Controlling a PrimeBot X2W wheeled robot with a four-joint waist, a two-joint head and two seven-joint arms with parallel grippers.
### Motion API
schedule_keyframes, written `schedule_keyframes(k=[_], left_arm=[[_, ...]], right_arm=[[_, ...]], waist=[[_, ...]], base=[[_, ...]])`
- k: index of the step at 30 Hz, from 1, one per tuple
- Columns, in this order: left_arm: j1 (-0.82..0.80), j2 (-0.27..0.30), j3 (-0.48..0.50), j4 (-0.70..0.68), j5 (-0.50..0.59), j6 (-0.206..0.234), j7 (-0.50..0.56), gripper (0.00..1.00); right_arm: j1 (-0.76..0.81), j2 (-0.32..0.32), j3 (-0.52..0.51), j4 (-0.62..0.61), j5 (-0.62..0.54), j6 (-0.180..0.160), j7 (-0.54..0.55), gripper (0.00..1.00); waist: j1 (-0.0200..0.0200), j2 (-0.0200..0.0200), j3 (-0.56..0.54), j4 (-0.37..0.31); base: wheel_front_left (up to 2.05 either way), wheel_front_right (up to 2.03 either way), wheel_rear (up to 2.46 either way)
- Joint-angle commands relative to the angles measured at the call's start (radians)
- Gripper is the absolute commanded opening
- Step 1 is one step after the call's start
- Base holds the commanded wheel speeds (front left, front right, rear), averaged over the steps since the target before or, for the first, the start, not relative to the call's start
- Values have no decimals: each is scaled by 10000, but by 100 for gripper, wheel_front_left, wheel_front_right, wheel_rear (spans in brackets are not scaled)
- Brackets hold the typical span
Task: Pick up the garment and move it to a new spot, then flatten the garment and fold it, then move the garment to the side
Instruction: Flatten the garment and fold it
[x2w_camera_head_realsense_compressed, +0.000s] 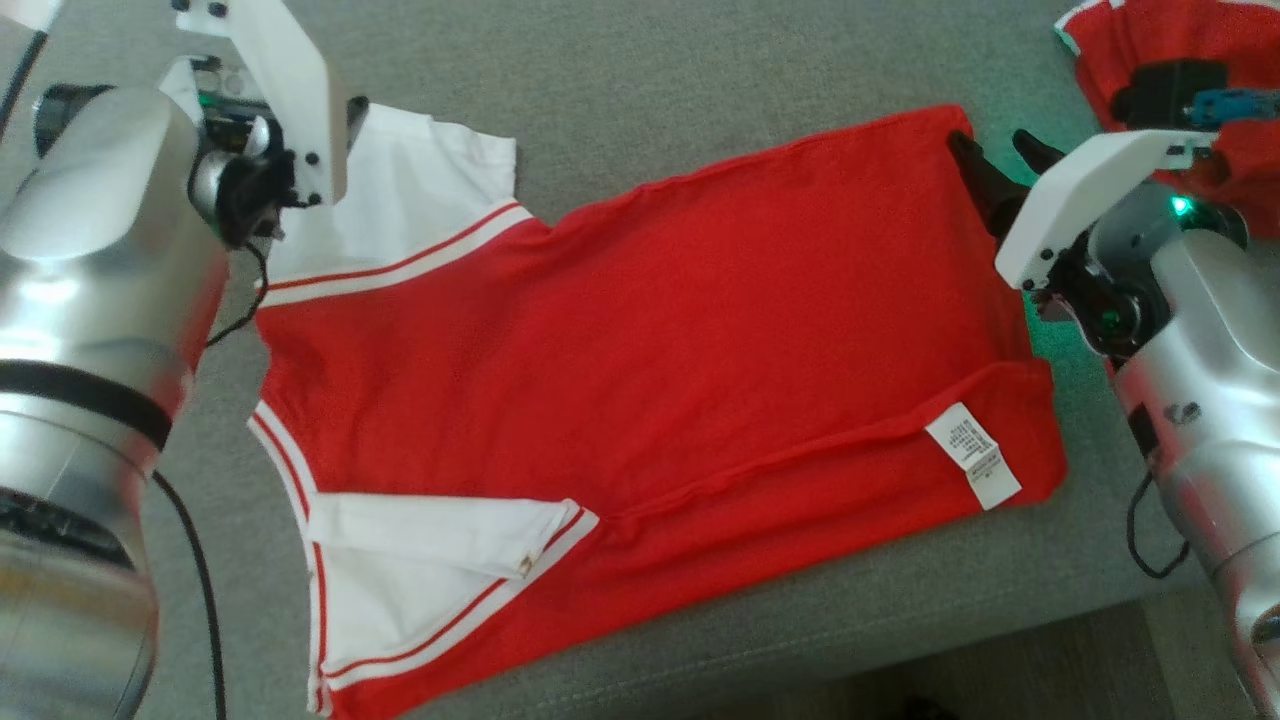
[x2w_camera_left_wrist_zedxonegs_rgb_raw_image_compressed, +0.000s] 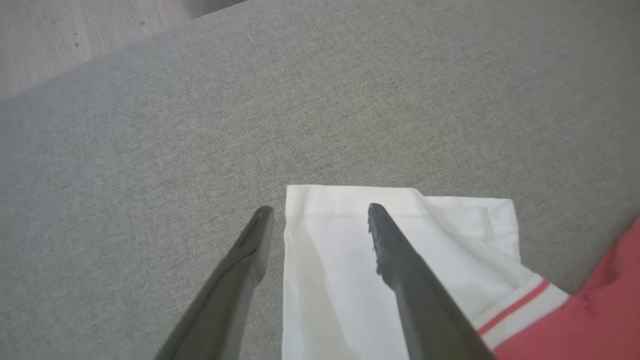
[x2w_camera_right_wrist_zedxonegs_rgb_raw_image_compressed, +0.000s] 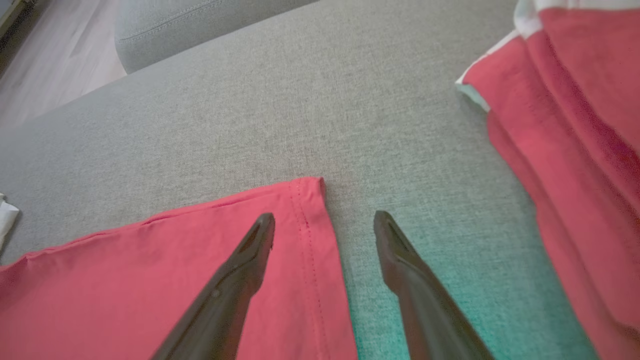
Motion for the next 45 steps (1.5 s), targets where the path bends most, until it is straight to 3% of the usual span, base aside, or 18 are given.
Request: schedule_keyframes(k=[1, 8, 18, 22, 25, 26, 27, 29, 30, 31, 32, 45], left_arm=[[-575, 260, 191, -142, 105, -1, -104, 100], [-1075, 248, -110, 802, 411, 107, 61, 100], [-1113, 5, -227, 1549, 130, -362, 960, 100], [-1243, -8, -257, 1542, 112, -449, 809, 100], [-1225, -100, -193, 1519, -64, -561, 796, 100], [-1220, -136, -172, 1493, -130, -598, 788, 98], [-1217, -158, -177, 1475, -166, -628, 789, 83], [-1212, -182, -251, 1450, -174, -674, 823, 18], [-1211, -182, -277, 1439, -187, -692, 823, 0], [-1213, -173, -286, 1422, -201, -703, 756, 0], [-1210, -164, -297, 1421, -205, -711, 677, 0], [-1068, 163, -369, 1618, -87, -621, -887, 0]], right_arm=[[-245, 73, 119, -229, 79, 67, -118, 100], [-741, 148, 1001, 11, 783, 67, -362, 100], [-1030, 40, 2049, 168, 1606, 67, -873, 100], [-1190, 53, 2382, 257, 1921, 67, -1089, 100], [-1266, 53, 2645, 462, 2095, 67, -1049, 84], [-1305, 29, 2718, 505, 2154, 67, -1067, 74], [-1338, 7, 2793, 537, 2218, 67, -1086, 56], [-1400, -31, 2934, 593, 2314, 67, -1182, 36], [-1424, -54, 2981, 626, 2365, 67, -1286, 36], [-1446, -78, 3023, 659, 2400, 67, -1443, 3], [-1458, -101, 3043, 700, 2441, 67, -1649, 0], [-1108, -298, 3143, 1404, 2921, 67, -4104, 0]], waist=[[-1, 0, 120, -99], [-1, 0, 507, -265], [-1, 0, 579, -223], [-1, 0, 673, -193], [-1, 0, 739, -190], [-1, 0, 770, -187], [-1, 0, 797, -187], [-1, 0, 825, -190], [-1, 0, 823, -191], [-1, 0, 806, -192], [-1, 0, 763, -186], [-1, 0, -273, 224]], base=[[0, 0, 0], [0, 0, 0], [0, 0, 0], [0, 0, 0], [0, 0, 0], [0, 0, 0], [0, 0, 0], [0, 0, 0], [0, 0, 0], [0, 0, 0], [0, 0, 0], [0, 0, 0]])
